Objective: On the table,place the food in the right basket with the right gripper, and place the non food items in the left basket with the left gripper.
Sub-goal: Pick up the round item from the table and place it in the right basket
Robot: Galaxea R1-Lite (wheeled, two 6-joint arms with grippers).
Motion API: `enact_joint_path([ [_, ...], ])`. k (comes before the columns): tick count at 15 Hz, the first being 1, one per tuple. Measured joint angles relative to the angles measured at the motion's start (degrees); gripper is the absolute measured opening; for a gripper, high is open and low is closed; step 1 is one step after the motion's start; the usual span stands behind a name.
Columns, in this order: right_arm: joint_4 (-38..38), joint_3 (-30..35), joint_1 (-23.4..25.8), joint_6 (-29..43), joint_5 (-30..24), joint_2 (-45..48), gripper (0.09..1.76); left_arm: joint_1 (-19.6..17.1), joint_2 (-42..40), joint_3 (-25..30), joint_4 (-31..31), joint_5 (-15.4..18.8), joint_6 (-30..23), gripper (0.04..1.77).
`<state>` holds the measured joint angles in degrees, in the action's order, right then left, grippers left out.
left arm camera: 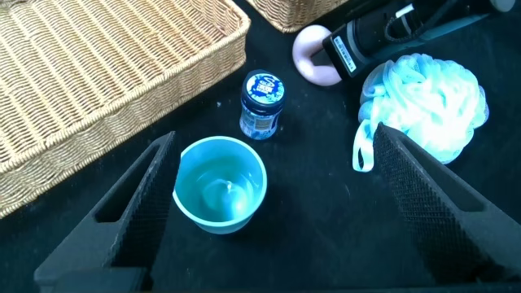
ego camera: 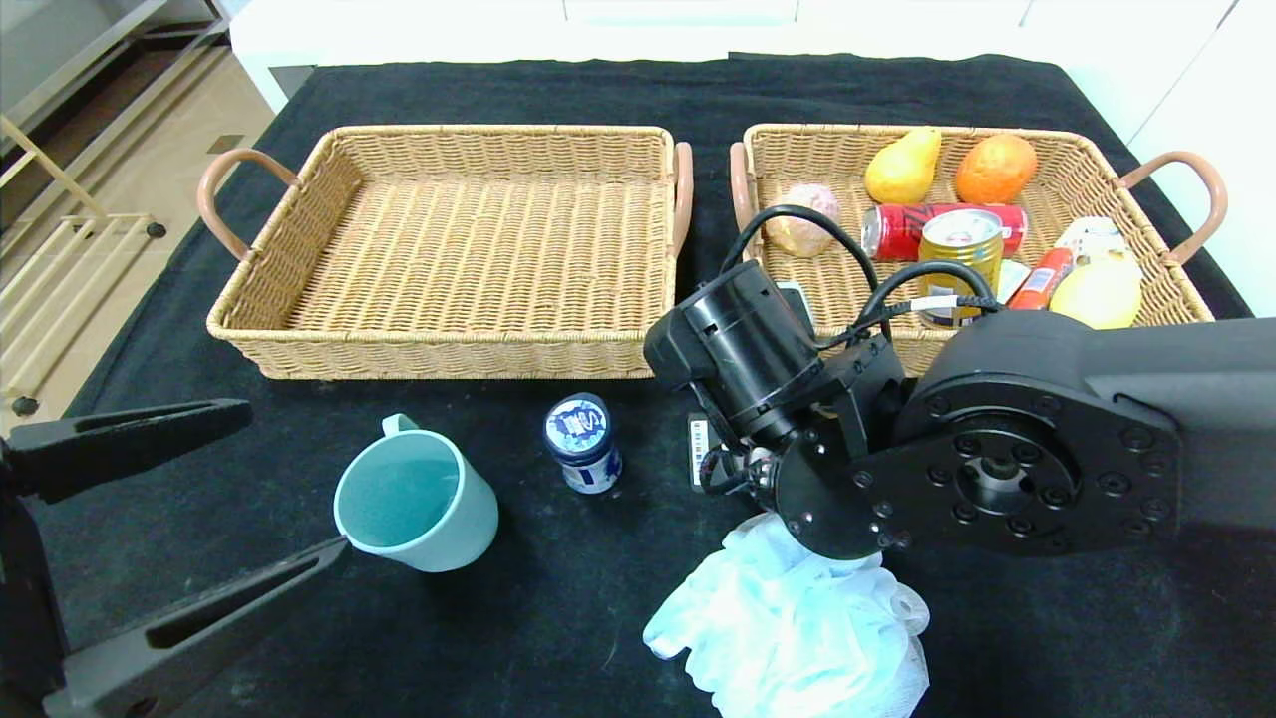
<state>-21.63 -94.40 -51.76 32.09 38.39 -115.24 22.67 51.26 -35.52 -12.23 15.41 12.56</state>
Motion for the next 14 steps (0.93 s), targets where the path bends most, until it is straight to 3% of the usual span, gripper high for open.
enact_joint_path([
  [14, -0.23, -0.09, -0.24, -0.30, -0.02, -0.06, 0.16, 0.09, -0.57, 0.20, 0.05, 0.32, 0.12, 1.72],
])
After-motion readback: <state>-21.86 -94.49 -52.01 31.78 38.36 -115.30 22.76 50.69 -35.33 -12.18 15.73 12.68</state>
